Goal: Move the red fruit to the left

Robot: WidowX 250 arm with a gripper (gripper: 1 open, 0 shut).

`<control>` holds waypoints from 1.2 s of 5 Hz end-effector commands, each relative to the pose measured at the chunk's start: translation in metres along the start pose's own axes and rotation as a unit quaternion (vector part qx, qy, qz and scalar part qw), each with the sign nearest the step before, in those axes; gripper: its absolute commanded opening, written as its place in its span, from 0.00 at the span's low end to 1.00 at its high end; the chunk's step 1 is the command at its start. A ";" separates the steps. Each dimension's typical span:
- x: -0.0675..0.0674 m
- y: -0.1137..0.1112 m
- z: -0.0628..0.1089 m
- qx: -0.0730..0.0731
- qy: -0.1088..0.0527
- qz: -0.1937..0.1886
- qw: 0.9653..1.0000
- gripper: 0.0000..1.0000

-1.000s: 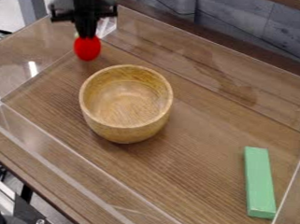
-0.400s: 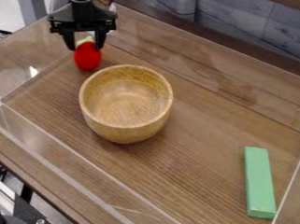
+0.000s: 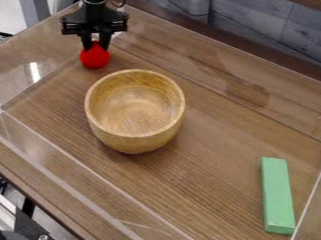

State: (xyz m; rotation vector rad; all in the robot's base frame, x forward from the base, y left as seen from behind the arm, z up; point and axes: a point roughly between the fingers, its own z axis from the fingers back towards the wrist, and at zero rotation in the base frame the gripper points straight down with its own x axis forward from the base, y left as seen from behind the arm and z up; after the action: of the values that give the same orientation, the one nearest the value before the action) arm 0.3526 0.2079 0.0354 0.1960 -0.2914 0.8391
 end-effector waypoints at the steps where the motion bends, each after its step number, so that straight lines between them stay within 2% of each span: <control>1: 0.001 -0.008 0.001 -0.005 0.001 -0.023 1.000 1.00; 2: -0.002 -0.015 0.003 -0.015 0.013 -0.042 0.999 1.00; 4: 0.012 -0.015 0.004 -0.019 0.039 -0.014 0.999 1.00; 5: 0.010 -0.012 0.013 -0.007 0.048 0.033 0.998 1.00; 6: 0.007 -0.009 0.022 0.004 0.057 0.079 0.995 1.00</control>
State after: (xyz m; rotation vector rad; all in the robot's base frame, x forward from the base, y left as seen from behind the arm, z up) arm 0.3535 0.1975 0.0329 0.1349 -0.1299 0.9961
